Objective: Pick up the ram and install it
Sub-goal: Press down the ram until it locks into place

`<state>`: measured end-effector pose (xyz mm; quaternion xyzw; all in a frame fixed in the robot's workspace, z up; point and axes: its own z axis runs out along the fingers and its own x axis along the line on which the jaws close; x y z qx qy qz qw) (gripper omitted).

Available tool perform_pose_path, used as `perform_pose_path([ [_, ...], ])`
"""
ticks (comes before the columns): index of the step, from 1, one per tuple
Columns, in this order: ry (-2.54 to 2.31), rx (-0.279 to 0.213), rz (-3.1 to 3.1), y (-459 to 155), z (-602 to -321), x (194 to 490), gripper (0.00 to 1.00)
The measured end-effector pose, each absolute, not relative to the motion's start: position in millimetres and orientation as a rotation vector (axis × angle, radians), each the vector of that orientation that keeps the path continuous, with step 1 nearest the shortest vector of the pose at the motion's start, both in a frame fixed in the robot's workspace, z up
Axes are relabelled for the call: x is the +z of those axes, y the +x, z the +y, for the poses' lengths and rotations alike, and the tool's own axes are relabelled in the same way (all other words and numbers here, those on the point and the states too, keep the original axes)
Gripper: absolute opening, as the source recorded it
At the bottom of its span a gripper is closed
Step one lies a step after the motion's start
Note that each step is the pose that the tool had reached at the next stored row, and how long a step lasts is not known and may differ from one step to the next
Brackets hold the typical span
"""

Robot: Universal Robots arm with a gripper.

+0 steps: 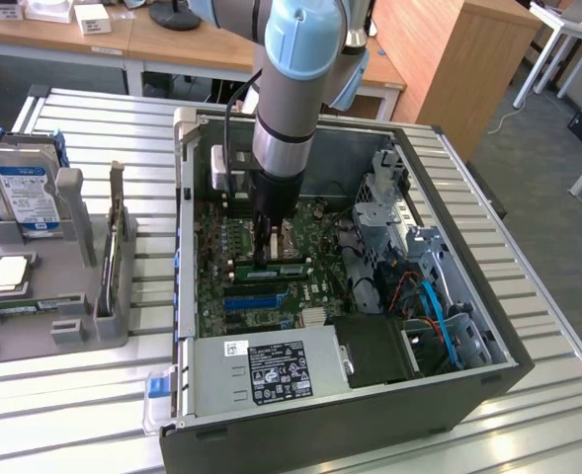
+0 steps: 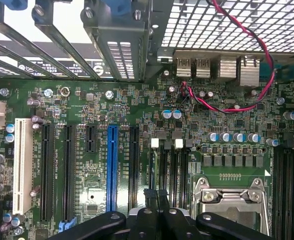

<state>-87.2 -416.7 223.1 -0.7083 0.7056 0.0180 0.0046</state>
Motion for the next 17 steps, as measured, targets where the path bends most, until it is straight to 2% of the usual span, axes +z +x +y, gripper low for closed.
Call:
perform_pose_path([
  [17,-2.219,0.056,2.21,-87.2,-416.7,222.1,0.11],
])
